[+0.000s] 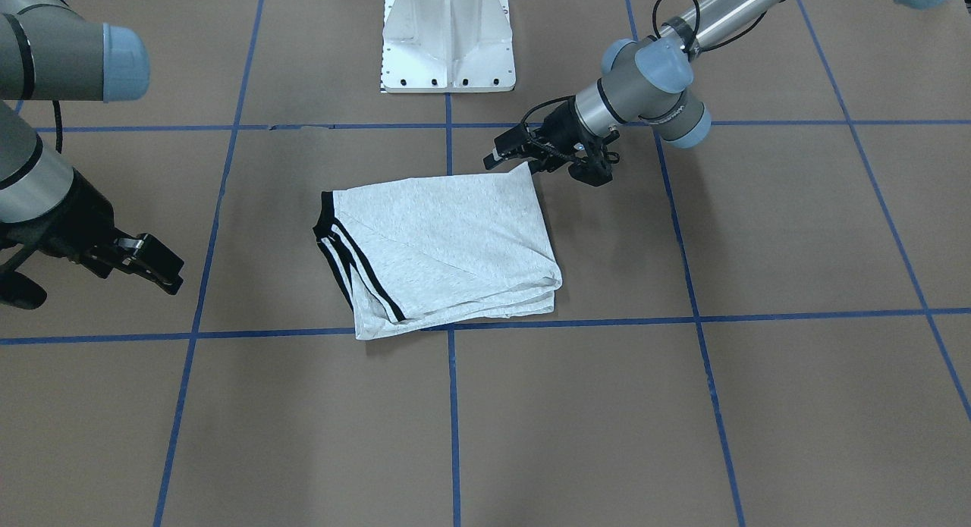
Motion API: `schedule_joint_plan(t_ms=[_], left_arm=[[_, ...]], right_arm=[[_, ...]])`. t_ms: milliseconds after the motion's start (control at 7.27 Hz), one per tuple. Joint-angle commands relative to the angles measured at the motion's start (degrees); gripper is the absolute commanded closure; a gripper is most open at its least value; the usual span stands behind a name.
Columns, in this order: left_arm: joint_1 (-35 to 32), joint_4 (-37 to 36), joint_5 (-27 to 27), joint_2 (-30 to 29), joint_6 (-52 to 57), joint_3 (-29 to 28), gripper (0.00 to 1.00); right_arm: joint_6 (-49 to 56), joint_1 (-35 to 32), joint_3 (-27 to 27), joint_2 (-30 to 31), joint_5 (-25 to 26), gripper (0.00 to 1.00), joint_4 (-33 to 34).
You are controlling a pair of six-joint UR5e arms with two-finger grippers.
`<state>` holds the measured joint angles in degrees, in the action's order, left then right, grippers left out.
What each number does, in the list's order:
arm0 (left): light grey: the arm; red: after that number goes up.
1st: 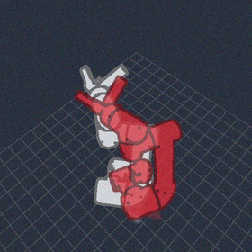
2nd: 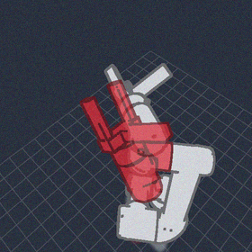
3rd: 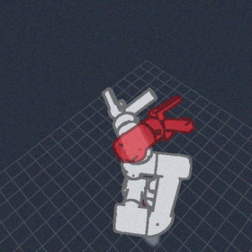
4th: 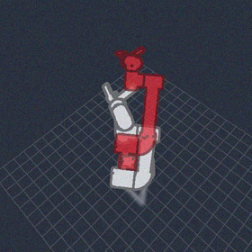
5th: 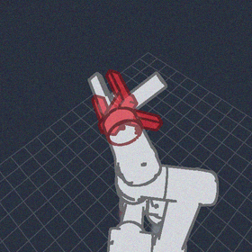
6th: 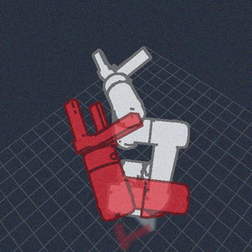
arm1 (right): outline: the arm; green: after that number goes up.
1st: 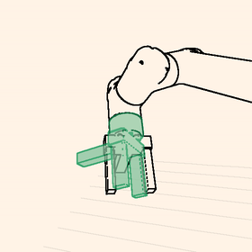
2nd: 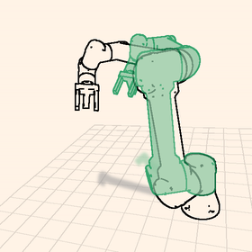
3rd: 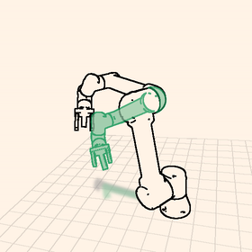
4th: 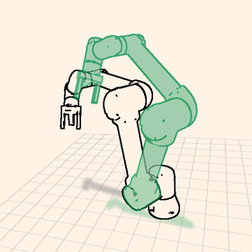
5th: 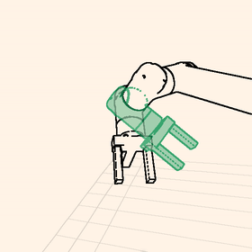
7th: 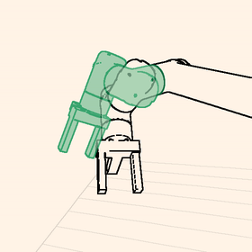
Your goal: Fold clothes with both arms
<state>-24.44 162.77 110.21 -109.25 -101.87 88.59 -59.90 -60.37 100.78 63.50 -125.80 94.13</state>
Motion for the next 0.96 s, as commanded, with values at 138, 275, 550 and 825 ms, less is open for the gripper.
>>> schedule_joint_plan(t_ms=[138, 275, 550, 825], left_arm=[[1.24, -0.17, 0.18, 1.05, 0.26, 1.93, 0.00], [0.63, -0.34, 1.22, 3.32, 1.31, 4.11, 0.00], [-6.63, -4.79, 1.58, 8.07, 9.18, 8.86, 0.00], [-16.38, -18.03, 3.50, 11.85, 23.83, 15.35, 0.00]], right_arm=[[0.05, 0.07, -0.15, 0.05, 0.03, 0.00, 0.00], [0.22, -0.01, 0.29, -0.04, -0.05, 0.00, 0.00], [5.29, -0.19, 3.69, 2.66, -0.06, 0.00, 0.00], [15.38, -2.02, 6.87, 7.15, 0.21, 0.00, 0.00]])
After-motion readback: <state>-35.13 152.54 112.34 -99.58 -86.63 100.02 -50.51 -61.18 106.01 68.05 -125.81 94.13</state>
